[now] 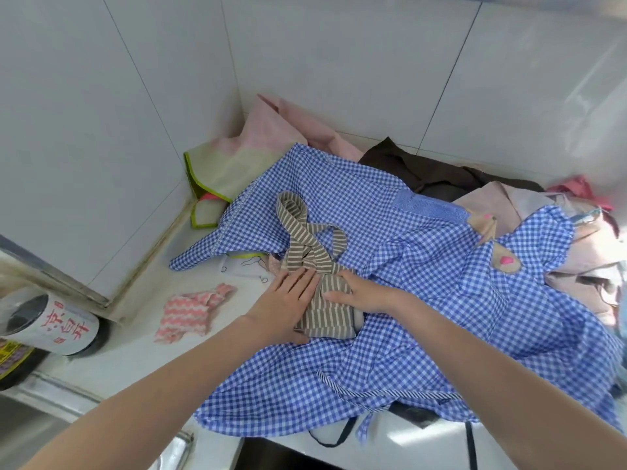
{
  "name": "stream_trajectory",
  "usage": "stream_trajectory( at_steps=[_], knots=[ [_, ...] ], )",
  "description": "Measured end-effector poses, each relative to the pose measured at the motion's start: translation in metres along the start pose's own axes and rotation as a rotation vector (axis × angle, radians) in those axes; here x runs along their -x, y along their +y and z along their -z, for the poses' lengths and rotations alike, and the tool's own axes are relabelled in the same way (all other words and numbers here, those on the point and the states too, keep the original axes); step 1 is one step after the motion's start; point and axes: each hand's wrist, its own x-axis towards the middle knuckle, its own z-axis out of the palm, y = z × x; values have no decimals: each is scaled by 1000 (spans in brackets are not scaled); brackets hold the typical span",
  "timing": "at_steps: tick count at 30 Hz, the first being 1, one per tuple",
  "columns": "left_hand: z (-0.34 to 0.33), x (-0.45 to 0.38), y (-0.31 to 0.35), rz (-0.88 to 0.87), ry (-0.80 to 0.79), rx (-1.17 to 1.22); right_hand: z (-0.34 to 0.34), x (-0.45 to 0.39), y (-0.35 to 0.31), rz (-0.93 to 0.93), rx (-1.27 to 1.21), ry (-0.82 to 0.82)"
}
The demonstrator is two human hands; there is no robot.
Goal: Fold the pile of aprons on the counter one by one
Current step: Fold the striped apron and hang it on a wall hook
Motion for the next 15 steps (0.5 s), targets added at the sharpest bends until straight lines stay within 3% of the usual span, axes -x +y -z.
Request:
stream_trajectory(
  at_steps=[2, 4, 6, 9, 11, 15],
  knots=[
    [5, -6, -2, 32, -100, 0, 2, -9, -4, -46, 125, 19],
    [7, -11, -5, 27, -112, 28, 8, -16, -14, -95, 440, 42],
    [10, -15, -9, 26, -139, 71, 18, -19, -30, -12, 622, 215],
    [13, -20, -12, 10, -168, 98, 38, -37, -43, 130, 612, 536],
    [13, -22, -14, 1, -169, 105, 48, -55, -49, 112, 617, 504],
    [13, -22, -17, -1, -159, 123, 51, -73, -66, 45, 350, 311]
  ],
)
